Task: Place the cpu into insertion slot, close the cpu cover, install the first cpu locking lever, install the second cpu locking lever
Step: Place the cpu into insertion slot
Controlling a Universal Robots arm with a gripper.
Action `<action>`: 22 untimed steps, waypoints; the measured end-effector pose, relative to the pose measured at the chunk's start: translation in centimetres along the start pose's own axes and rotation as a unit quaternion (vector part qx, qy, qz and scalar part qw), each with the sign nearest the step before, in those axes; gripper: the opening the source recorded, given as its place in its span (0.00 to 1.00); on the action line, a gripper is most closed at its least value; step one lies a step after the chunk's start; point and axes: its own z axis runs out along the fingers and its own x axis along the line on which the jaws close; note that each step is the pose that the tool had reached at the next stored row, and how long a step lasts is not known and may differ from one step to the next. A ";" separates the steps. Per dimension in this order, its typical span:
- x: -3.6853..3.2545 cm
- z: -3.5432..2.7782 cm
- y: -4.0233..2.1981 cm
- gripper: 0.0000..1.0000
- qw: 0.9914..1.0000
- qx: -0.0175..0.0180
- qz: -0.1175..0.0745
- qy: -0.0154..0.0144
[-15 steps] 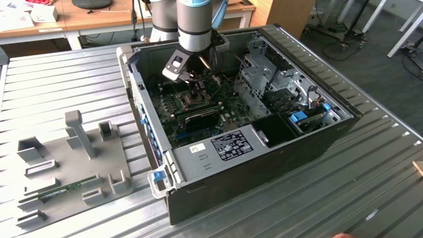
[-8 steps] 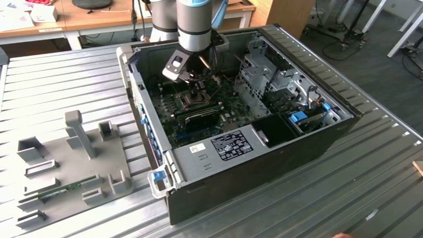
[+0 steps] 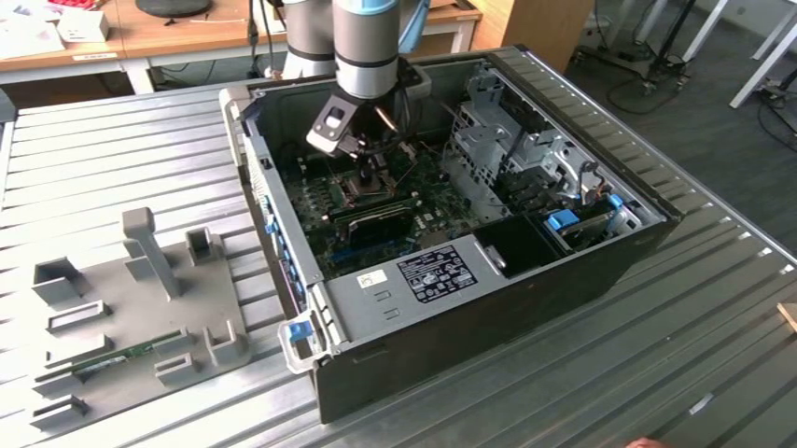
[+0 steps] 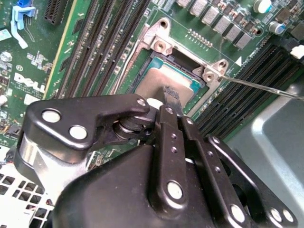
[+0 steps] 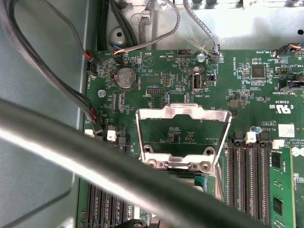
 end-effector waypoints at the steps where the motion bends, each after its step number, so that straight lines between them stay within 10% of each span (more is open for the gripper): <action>1: -0.01 0.09 -0.01 0.11 1.000 0.000 0.000 0.000; 22: -0.01 0.28 -0.02 0.11 1.000 0.000 0.000 0.000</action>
